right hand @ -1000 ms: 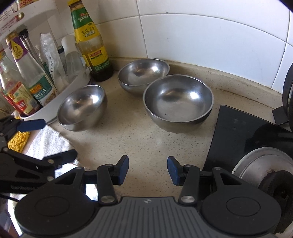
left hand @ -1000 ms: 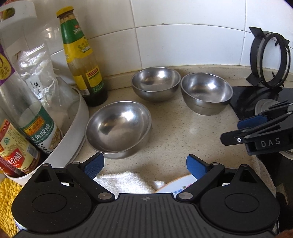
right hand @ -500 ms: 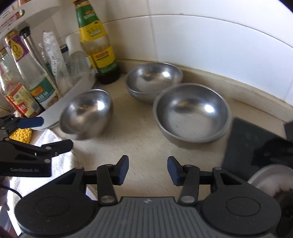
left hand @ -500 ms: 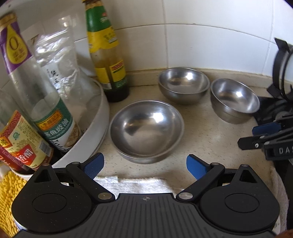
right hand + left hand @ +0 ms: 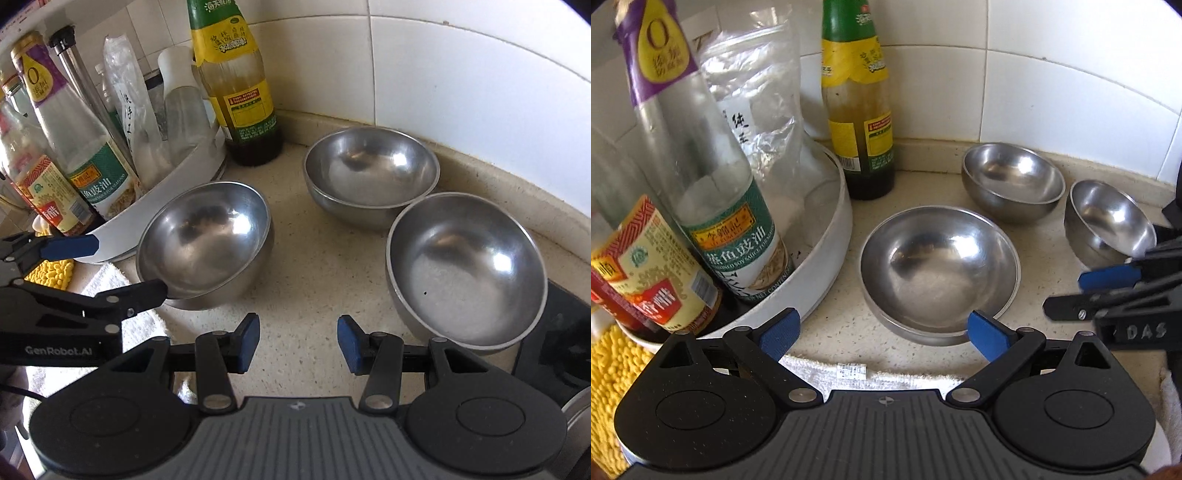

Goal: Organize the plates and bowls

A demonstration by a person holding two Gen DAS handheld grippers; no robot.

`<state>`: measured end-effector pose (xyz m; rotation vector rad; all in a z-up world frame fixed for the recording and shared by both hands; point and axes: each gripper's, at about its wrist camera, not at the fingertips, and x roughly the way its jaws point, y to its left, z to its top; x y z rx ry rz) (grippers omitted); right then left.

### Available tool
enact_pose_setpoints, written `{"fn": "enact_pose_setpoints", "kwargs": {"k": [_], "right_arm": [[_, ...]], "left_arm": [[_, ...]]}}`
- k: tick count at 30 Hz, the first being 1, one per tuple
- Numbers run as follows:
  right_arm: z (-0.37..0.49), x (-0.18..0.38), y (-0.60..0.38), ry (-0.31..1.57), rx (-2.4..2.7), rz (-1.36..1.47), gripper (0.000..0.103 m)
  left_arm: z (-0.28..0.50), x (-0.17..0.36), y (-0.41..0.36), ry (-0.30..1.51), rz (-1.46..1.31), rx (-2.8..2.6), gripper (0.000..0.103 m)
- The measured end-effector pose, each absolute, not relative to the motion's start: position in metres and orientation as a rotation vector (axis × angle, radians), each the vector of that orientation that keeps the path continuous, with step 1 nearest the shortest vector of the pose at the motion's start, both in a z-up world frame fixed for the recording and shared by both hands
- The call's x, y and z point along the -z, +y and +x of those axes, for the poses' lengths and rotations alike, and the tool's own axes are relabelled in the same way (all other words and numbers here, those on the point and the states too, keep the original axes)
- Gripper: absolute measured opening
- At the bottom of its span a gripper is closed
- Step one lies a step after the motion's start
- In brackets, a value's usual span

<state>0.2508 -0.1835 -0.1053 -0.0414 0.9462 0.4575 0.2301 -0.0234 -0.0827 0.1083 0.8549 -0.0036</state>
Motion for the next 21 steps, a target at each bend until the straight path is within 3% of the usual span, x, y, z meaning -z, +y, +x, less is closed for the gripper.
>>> {"fn": "enact_pose_setpoints", "kwargs": {"k": [21], "right_arm": [[0.262, 0.093, -0.175, 0.870, -0.439, -0.058, 0.059]], "left_arm": [[0.231, 0.079, -0.030, 0.780, 0.180, -0.054, 0.100]]}}
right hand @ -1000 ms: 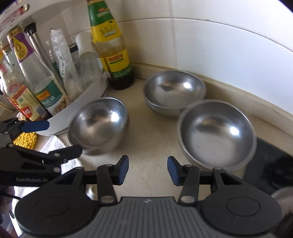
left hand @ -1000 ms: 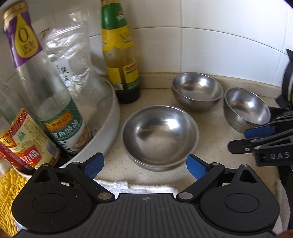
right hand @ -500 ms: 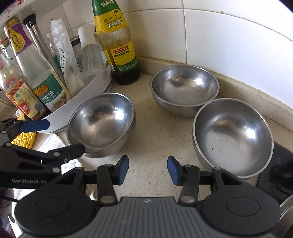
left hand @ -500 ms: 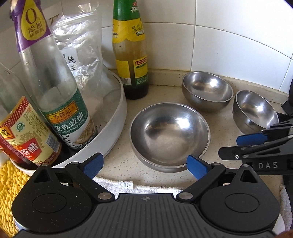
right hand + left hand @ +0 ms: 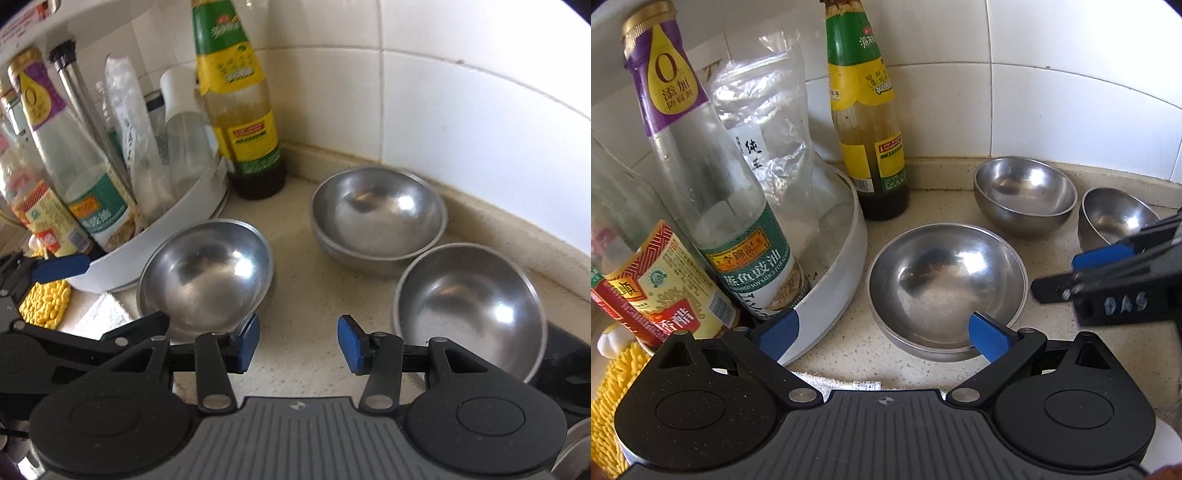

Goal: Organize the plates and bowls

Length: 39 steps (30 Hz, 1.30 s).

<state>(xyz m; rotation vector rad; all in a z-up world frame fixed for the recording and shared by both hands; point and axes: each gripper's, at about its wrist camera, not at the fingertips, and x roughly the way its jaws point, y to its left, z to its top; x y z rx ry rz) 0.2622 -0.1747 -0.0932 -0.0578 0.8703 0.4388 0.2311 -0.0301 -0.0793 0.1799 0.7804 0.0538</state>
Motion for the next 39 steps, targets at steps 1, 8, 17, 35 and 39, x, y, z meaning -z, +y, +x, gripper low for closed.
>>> {"fn": "enact_pose_setpoints", "kwargs": {"k": [1, 8, 17, 35, 39], "right_arm": [[0.262, 0.093, -0.176, 0.869, -0.435, -0.060, 0.059], [0.259, 0.089, -0.175, 0.846, -0.447, -0.039, 0.060], [0.274, 0.103, -0.156, 0.899, -0.502, -0.045, 0.063], [0.309, 0.129, -0.153, 1.067, -0.549, 0.085, 0.035], [0.294, 0.125, -0.162, 1.080, -0.577, 0.056, 0.035]], "left_arm": [[0.231, 0.079, -0.031, 0.774, 0.187, -0.063, 0.100], [0.231, 0.077, -0.034, 0.755, 0.213, -0.070, 0.102], [0.243, 0.085, -0.025, 0.846, 0.110, -0.032, 0.101], [0.278, 0.102, 0.001, 1.002, -0.107, 0.060, 0.049], [0.274, 0.101, -0.004, 1.011, -0.072, 0.077, 0.046]]}}
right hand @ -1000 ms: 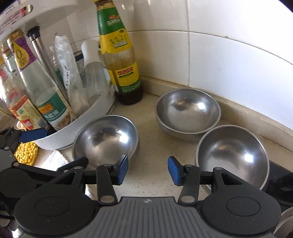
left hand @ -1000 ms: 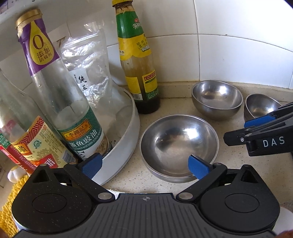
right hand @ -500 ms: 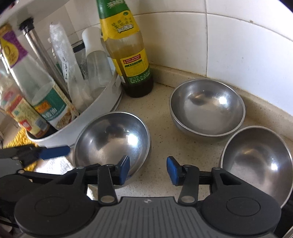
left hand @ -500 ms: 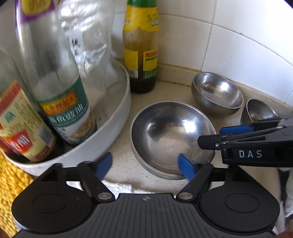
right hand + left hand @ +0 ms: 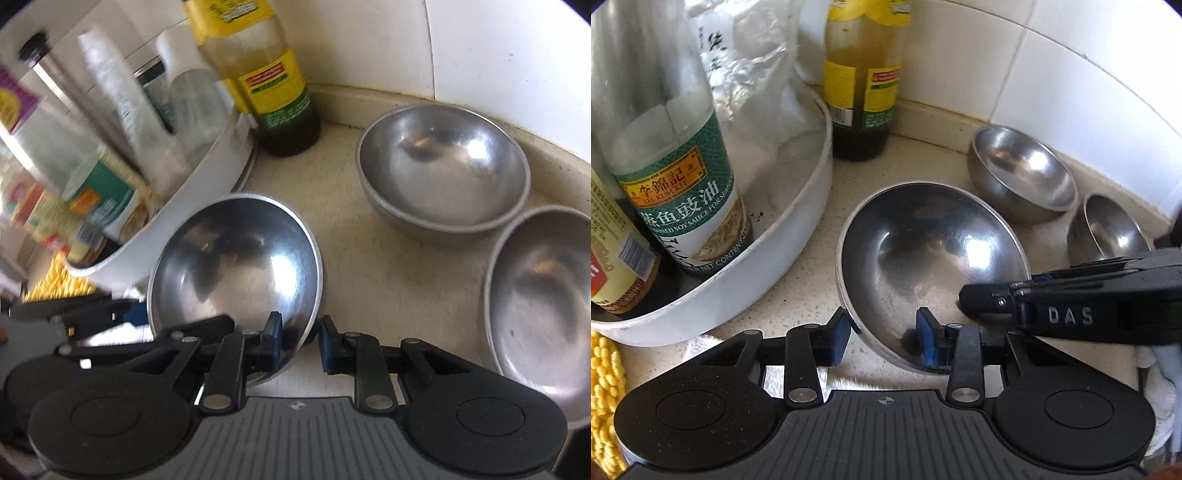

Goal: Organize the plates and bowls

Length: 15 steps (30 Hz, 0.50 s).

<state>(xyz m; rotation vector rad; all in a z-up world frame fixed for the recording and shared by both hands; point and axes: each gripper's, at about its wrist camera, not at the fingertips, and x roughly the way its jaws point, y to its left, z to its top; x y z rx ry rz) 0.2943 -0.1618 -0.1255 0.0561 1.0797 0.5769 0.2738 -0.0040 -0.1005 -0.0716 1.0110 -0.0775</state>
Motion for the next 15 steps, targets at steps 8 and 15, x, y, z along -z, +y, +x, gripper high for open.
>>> {"fn": "enact_pose_setpoints", "kwargs": {"k": [8, 15], "right_arm": [[0.269, 0.117, -0.199, 1.109, -0.525, 0.058, 0.034], [0.262, 0.119, -0.214, 1.115, -0.477, 0.070, 0.037]], "left_arm": [[0.259, 0.090, -0.032, 1.018, 0.006, 0.207, 0.052], [0.254, 0.093, -0.054, 1.006, 0.131, 0.222, 0.067]]}}
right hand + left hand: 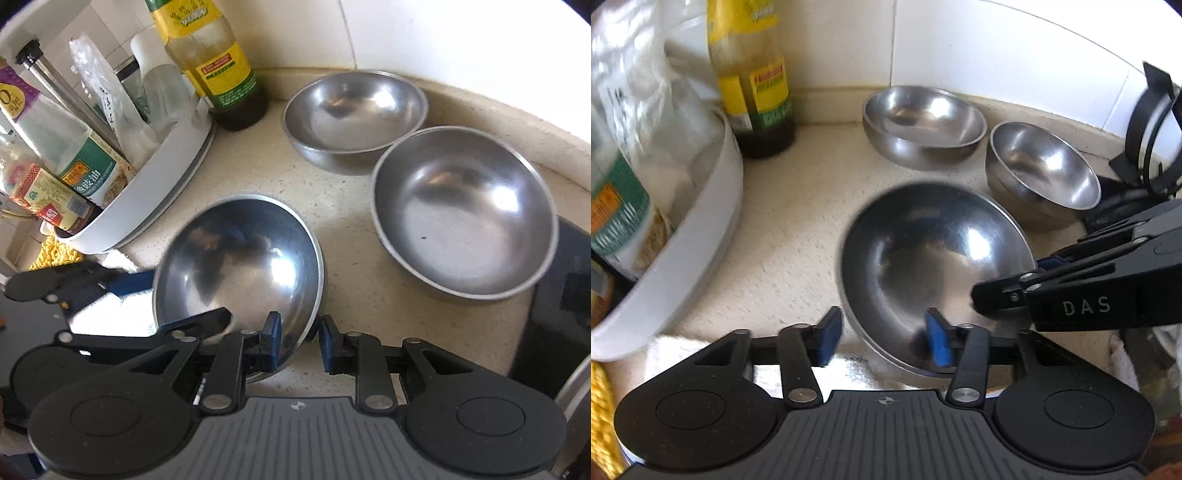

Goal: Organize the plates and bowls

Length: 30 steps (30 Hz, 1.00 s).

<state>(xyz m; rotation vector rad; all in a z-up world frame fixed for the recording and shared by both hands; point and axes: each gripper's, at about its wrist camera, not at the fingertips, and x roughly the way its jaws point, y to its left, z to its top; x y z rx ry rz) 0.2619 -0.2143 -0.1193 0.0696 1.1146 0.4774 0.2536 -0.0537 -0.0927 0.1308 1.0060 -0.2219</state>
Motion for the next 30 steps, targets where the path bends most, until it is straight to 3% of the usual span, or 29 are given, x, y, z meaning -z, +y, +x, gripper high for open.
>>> {"fn": "enact_pose_setpoints", "kwargs": {"k": [9, 19, 30], "right_arm": [[0.242, 0.098, -0.235, 1.055, -0.456, 0.060, 0.040], [0.236, 0.070, -0.275, 0.963, -0.358, 0.072, 0.041], [0.286, 0.089, -0.320, 0.984, -0.207, 0.106, 0.041]], "left_arm": [[0.242, 0.070, -0.052, 0.899, 0.238, 0.179, 0.078], [0.241, 0.039, -0.062, 0.853, 0.230, 0.215, 0.078], [0.305, 0.040, -0.122, 0.959, 0.130, 0.359, 0.072]]}}
